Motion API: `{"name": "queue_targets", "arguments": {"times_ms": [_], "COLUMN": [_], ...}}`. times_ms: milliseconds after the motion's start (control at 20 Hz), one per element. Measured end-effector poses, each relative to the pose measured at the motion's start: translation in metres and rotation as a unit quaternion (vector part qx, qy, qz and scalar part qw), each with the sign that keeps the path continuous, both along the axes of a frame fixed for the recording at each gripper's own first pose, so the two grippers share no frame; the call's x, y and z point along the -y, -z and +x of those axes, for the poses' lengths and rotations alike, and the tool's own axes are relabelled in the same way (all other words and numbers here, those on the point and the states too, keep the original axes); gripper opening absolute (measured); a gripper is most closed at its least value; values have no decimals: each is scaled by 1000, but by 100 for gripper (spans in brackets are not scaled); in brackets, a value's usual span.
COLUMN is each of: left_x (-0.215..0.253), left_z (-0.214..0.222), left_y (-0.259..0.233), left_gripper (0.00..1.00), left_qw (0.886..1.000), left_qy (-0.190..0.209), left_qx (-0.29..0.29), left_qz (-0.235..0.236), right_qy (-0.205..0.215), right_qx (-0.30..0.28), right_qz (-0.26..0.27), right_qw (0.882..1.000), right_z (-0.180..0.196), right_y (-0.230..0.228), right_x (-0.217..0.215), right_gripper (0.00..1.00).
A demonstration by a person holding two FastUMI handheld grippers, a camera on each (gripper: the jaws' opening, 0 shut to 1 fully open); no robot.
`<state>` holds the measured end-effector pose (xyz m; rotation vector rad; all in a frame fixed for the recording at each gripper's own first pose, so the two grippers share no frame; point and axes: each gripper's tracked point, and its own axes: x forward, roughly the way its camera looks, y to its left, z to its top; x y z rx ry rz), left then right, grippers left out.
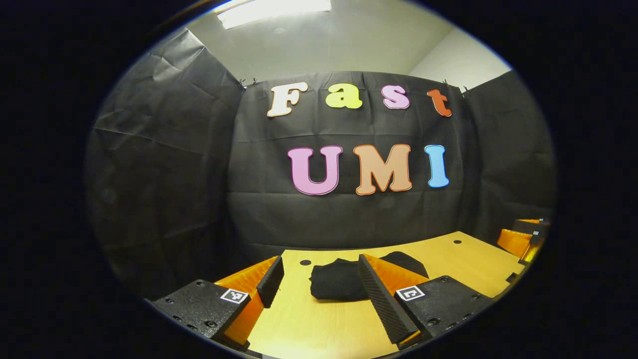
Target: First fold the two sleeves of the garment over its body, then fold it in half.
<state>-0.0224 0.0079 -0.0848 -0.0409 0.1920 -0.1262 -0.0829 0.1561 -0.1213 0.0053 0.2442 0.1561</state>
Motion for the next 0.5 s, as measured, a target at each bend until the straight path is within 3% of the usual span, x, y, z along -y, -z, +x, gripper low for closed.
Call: {"name": "queue_targets", "arguments": {"times_ms": [50,100,150,250,300,450,500], "left_x": [-3,-5,-6,-6,-6,-5,-5], "left_z": [1,2,3,4,5,7,7], "left_y": [0,-1,-1,-1,0,-2,-2], "left_gripper": [96,92,96,92,92,92,96], "left_qw": [1000,1000,1000,1000,1000,1000,1000], "left_qy": [-1,-1,-2,0,0,4,5], "left_qx": [2,2,4,4,3,6,7], "left_qz": [1,3,4,6,6,4,4], "right_qy": [-1,-2,-5,-3,-2,-1,-1], "right_qx": [1,1,0,1,3,3,4], "right_qz": [0,0,0,-4,-6,-8,-9], "right_qw": [1000,1000,1000,1000,1000,1000,1000], "right_z": [0,-1,0,0,0,0,0], "right_y": [-1,0,-1,-3,-5,-5,-6], "right_x": [-1,-2,-4,-2,-1,-2,-3], "right_gripper": [97,97,97,97,94,97,97]}}
